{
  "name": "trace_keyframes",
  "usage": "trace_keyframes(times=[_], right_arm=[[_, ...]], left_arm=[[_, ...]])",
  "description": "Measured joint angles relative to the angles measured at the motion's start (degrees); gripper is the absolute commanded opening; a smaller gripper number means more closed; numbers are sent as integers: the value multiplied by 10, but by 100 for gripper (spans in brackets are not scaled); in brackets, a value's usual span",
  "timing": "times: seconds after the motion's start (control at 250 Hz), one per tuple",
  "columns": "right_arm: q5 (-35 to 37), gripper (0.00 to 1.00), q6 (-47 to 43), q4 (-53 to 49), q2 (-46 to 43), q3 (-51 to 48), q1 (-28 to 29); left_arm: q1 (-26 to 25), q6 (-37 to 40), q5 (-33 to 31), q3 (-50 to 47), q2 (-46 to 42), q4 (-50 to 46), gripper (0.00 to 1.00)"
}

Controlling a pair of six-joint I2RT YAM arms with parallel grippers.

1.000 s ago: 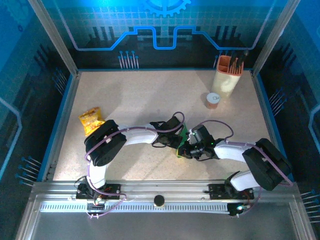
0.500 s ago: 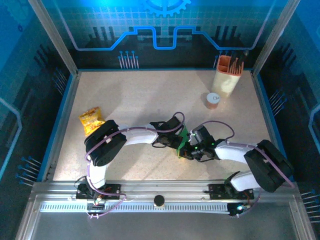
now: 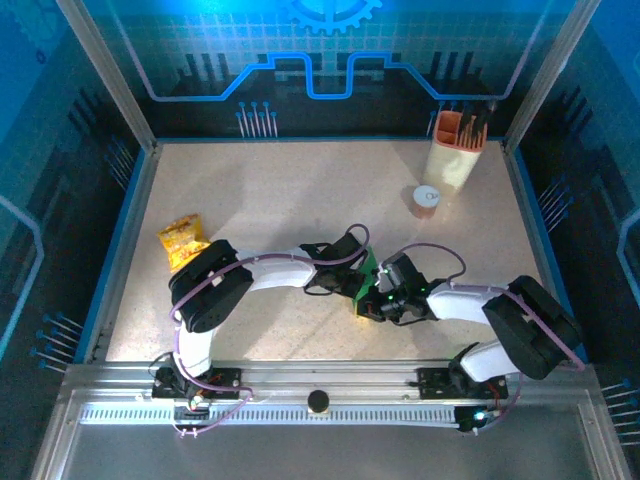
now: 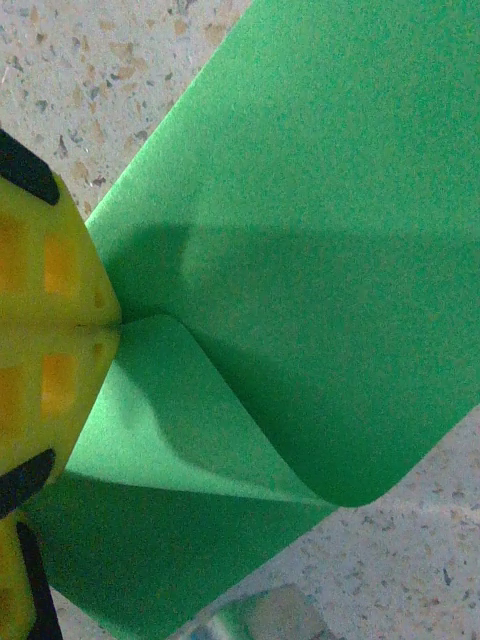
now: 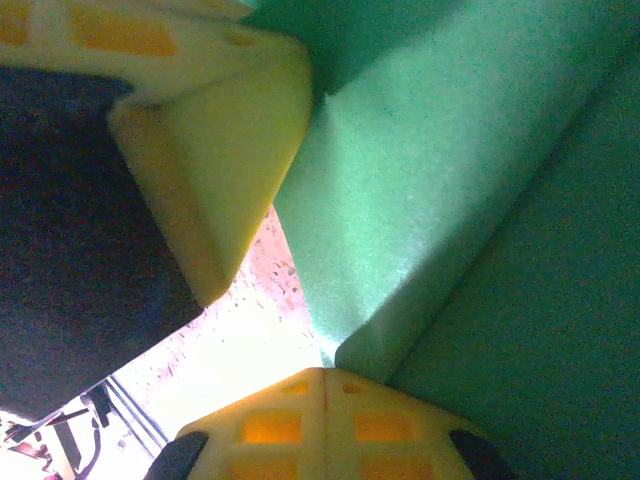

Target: Fold a paper plane with a square sheet of paper (pick it up from the middle)

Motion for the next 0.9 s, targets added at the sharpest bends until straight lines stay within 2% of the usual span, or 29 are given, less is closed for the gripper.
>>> trace_keyframes(times=[0.695, 0.899], right_arm=[[-3, 0, -20, -64, -62, -13, -2], [-30, 0, -24, -74, -99, 11, -86]], left_arm=[[-1, 0, 0, 0, 0, 0, 0], [-1, 0, 0, 0, 0, 0, 0]])
